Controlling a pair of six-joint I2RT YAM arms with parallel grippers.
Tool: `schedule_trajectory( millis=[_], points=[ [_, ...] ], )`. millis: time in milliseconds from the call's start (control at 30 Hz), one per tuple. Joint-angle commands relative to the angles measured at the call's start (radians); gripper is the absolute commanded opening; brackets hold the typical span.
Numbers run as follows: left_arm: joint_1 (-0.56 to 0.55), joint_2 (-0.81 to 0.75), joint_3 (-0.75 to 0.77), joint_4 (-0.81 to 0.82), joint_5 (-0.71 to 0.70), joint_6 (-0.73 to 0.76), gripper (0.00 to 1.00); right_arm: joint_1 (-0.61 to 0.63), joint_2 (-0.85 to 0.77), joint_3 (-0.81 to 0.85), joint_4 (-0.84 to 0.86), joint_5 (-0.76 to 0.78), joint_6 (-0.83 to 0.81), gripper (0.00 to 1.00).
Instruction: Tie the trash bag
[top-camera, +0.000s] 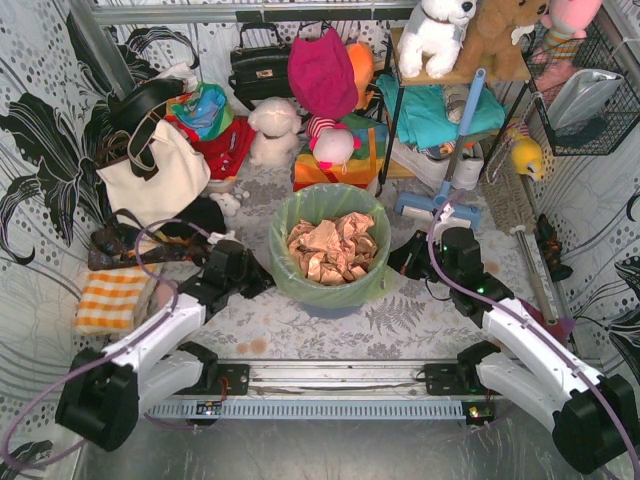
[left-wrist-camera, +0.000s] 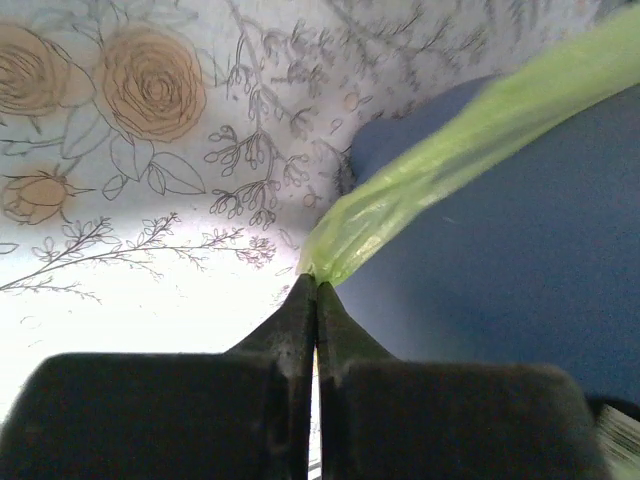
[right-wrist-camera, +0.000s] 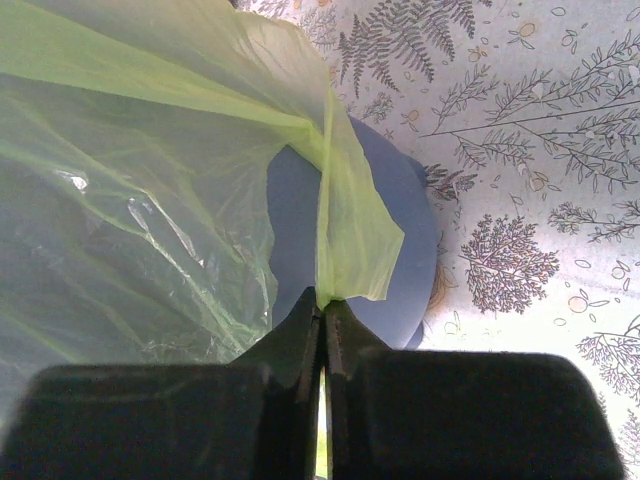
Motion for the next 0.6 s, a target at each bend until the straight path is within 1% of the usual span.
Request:
schedule_trajectory(
  millis=[0,67,200,300,367,567],
  points=[
    [0.006,-0.141,0.071,-0.151,-0.134,0.003,0.03,0.004,0.010,0.023,0.052,-0.016,-0.016,0.00],
    [0.006,-0.198,0.084,-0.193,-0.149,-0.006,0.00,0.005,0.016,0.032,0.050,-0.019,-0.018,0.00],
    [0.006,-0.284,0.118,-0.259,-0.147,-0.007,0.00,0.005,0.028,0.048,0.036,-0.024,-0.029,0.00],
    [0.005,-0.374,0.121,-0.231,-0.124,-0.002,0.00,0.004,0.026,0.050,0.031,-0.019,-0.032,0.00],
    [0.005,-0.424,0.126,-0.246,-0.145,-0.010,0.00,0.004,0.024,0.048,0.036,-0.014,-0.030,0.00],
    [0.005,-0.470,0.155,-0.327,-0.196,-0.023,0.00,0.005,0.020,0.043,0.027,-0.009,-0.025,0.00]
  ],
)
